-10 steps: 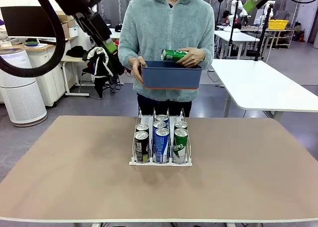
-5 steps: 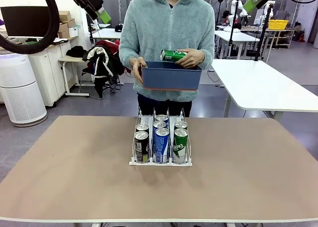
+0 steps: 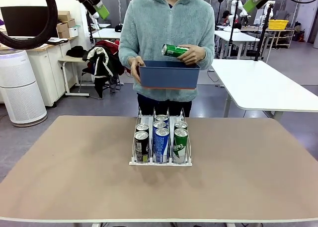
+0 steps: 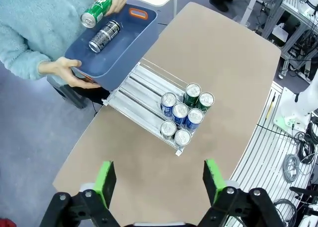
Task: Fill the beverage cans into the dispenser.
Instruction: Pick up the Sprite handed by the human.
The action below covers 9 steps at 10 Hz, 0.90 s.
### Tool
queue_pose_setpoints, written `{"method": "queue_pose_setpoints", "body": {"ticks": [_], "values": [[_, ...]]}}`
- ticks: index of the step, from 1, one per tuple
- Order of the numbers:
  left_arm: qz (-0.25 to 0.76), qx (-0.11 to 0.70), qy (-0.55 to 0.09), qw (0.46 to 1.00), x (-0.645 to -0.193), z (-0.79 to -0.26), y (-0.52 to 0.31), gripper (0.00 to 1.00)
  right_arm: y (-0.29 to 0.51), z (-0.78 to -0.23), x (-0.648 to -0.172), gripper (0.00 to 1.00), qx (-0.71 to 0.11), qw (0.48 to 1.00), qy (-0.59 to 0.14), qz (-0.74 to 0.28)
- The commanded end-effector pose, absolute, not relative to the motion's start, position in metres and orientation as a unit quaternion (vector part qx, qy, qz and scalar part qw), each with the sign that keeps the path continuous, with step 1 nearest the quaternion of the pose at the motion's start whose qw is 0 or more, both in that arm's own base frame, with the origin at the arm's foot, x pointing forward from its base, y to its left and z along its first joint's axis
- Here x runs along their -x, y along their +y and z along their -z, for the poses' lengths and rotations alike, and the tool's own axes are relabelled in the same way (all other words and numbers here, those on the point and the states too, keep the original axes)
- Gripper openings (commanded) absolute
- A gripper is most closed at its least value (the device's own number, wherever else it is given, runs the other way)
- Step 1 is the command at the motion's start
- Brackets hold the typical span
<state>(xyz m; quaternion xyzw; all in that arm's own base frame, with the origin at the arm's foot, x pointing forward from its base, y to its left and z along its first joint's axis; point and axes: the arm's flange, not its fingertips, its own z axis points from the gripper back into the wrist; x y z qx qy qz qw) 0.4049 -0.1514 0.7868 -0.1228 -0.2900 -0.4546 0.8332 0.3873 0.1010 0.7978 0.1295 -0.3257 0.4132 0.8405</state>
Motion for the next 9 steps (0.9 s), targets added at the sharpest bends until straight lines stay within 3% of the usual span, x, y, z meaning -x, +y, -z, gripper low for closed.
{"method": "queue_pose_setpoints", "body": {"ticks": [1,9], "values": [[0.454,0.125,-0.29,0.833,-0.406,-0.7844,-0.1496,0.94,0.1002,-0.7964,-0.3874,1.0,-0.131,0.838,-0.326,-0.417],[0.454,0.125,-0.29,0.833,-0.406,-0.7844,-0.1496,0.94,0.1002,-0.7964,-0.3874,1.0,-0.131,0.838,-0.326,-0.417]]}}
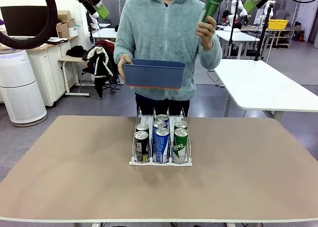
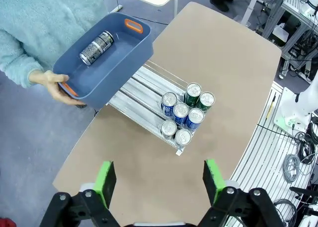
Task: Fill the beverage cans into the dispenser.
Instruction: Pick up the Sprite handed by the human.
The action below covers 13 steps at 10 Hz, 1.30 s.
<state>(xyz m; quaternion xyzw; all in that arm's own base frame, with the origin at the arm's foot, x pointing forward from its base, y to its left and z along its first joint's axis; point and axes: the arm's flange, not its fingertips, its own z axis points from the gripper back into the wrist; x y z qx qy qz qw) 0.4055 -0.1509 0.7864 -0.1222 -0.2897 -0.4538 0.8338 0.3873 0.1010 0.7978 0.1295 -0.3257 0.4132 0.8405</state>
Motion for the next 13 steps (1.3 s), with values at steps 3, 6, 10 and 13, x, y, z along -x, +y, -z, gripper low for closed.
{"method": "queue_pose_setpoints", "body": {"ticks": [3,6,10,13], "values": [[0.454,0.125,-0.29,0.833,-0.406,-0.7844,-0.1496,0.94,0.1002,-0.7964,-0.3874,1.0,-0.131,0.838,-0.326,-0.417],[0.454,0.125,-0.29,0.833,-0.406,-0.7844,-0.1496,0.94,0.1002,-0.7964,-0.3874,1.0,-0.131,0.838,-0.326,-0.417],[0.454,0.125,-0.29,0.833,-0.406,-0.7844,-0.1496,0.94,0.1002,-0.7964,-0.3874,1.0,-0.131,0.838,-0.326,-0.417],[0.454,0.125,-0.29,0.833,-0.406,-0.7844,-0.1496,0.94,0.1002,-0.7964,-0.3874,1.0,-0.131,0.838,-0.326,-0.417]]}}
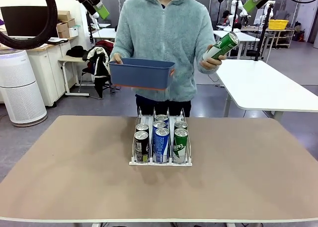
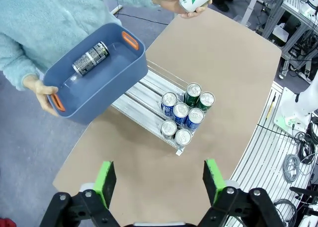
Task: Fill the beverage cans into the dispenser.
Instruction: Pick up the Sprite handed by the human.
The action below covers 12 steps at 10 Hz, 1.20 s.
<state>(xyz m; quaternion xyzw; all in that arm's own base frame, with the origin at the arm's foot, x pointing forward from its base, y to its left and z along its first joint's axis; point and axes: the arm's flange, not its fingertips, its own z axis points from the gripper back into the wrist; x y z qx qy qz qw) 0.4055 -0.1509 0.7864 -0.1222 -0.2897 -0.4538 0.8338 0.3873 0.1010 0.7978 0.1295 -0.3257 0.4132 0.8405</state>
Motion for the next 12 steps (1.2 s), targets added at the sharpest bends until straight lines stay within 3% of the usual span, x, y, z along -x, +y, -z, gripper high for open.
{"method": "queue_pose_setpoints", "body": {"ticks": [1,12], "values": [[0.454,0.125,-0.29,0.833,-0.406,-0.7844,-0.1496,0.94,0.1002,-0.7964,-0.3874,1.0,-0.131,0.838,-0.326,-0.417],[0.454,0.125,-0.29,0.833,-0.406,-0.7844,-0.1496,0.94,0.1002,-0.7964,-0.3874,1.0,-0.131,0.838,-0.326,-0.417]]}}
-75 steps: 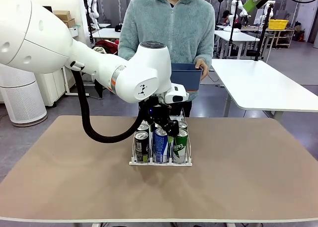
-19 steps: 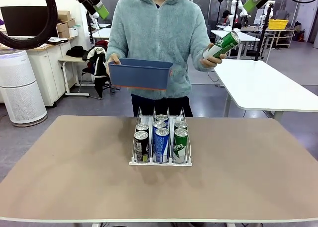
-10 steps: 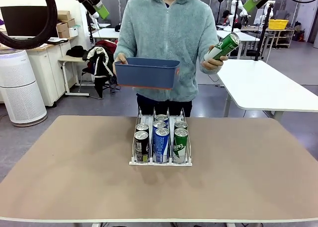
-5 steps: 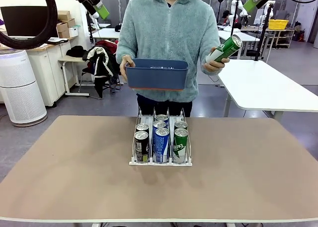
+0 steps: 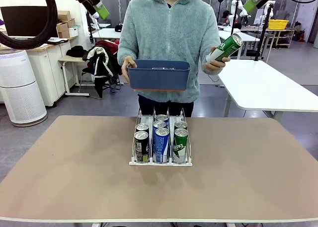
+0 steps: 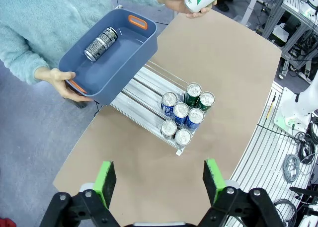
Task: Fill the beverage cans into the dispenser.
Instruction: Pick up the Sprite handed by the human.
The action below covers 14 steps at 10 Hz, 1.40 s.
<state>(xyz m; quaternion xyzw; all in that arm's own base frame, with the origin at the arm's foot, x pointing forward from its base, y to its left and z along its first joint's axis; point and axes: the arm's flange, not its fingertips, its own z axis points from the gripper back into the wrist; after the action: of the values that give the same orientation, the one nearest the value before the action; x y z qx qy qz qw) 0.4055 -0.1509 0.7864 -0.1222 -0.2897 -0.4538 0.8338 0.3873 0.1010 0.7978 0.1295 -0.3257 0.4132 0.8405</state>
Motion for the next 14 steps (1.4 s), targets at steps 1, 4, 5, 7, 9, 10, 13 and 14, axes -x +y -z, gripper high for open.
{"method": "queue_pose_setpoints", "body": {"ticks": [1,4,5,7,9,10,13,14], "values": [[0.454,0.125,-0.29,0.833,-0.406,-0.784,-0.15,0.94,0.1,-0.796,-0.387,1.0,-0.131,0.838,-0.326,-0.417],[0.454,0.125,-0.29,0.833,-0.406,-0.784,-0.15,0.94,0.101,-0.798,-0.387,1.0,-0.129,0.841,-0.326,-0.413],[0.454,0.125,-0.29,0.833,-0.406,-0.784,-0.15,0.94,0.095,-0.792,-0.398,1.0,-0.14,0.835,-0.326,-0.42],[0.454,0.125,-0.29,0.833,-0.406,-0.784,-0.15,0.94,0.082,-0.78,-0.417,1.0,-0.157,0.835,-0.34,-0.402],[0.454,0.125,-0.29,0.833,-0.406,-0.784,-0.15,0.94,0.071,-0.763,-0.442,1.0,-0.169,0.836,-0.345,-0.391],[0.454,0.125,-0.29,0.833,-0.406,-0.784,-0.15,0.94,0.072,-0.751,-0.445,1.0,-0.178,0.837,-0.348,-0.383],[0.454,0.125,-0.29,0.833,-0.406,-0.784,-0.15,0.94,0.066,-0.736,-0.458,1.0,-0.188,0.84,-0.331,-0.386],[0.454,0.125,-0.29,0.833,-0.406,-0.784,-0.15,0.94,0.068,-0.732,-0.458,1.0,-0.195,0.846,-0.328,-0.372]]}}
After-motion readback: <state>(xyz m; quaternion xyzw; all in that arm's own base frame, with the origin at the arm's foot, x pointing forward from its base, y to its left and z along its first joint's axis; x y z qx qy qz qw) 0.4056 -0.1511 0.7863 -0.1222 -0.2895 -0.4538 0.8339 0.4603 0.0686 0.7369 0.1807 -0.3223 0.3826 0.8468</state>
